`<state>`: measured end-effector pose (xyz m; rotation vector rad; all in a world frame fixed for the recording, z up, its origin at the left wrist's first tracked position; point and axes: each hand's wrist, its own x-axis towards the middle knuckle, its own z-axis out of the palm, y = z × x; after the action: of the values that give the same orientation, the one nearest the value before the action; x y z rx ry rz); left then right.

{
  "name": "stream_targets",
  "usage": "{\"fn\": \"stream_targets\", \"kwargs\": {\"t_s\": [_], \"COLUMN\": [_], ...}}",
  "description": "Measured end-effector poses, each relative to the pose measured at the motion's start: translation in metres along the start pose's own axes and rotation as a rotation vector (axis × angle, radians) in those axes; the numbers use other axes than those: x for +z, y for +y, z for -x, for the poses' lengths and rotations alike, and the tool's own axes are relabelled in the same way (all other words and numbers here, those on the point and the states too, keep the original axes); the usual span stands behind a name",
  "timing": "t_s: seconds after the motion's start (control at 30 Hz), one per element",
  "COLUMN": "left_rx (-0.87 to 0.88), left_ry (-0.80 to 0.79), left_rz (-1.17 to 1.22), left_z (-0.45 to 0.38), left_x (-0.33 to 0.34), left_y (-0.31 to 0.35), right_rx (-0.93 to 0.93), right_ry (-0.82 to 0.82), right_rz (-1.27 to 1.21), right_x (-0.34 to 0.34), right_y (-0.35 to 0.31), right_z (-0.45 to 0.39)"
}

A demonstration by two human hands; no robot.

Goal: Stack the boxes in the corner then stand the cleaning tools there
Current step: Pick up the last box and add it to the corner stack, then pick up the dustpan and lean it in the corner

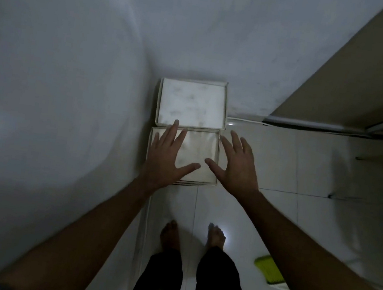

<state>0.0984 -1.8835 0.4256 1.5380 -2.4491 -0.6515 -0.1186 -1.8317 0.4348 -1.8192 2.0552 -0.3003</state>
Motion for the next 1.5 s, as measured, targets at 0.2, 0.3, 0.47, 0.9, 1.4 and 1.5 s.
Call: {"fn": "stream_targets", "kwargs": {"t_s": [0.2, 0.3, 0.47, 0.9, 1.4, 1.5], "left_rx": [-0.013, -0.018, -0.034, -0.383, -0.731, -0.809], "left_ry": [-0.093, -0.063, 0.083, 0.354, 0.550, 0.570], "left_rz": [-0.010, 0.007, 0.041, -0.023, -0.085, -0.080], "left_z": [0.035, 0.061, 0.112, 0.282, 0.545, 0.608], "left_x": [-0.042, -0.055, -0.058, -0.088, -0.094, -0.075], "left_y": [0.059, 0.092, 0.141, 0.236, 0.302, 0.324], "right_rx": [-0.037, -0.066, -0.162, -0.580, -0.973, -1.046], "right_ry": [0.016, 0.015, -0.007, -0.048, -0.167, -0.211], "right_rz": [0.027, 0.034, 0.020, 0.028, -0.065, -0.051], "right_x": [-0.064, -0.090, -0.124, -0.187, -0.170, -0.156], "right_y": [0.001, 0.009, 0.027, 0.003, -0.101, -0.111], "right_z": [0.045, 0.069, 0.103, 0.193, 0.368, 0.421]}}
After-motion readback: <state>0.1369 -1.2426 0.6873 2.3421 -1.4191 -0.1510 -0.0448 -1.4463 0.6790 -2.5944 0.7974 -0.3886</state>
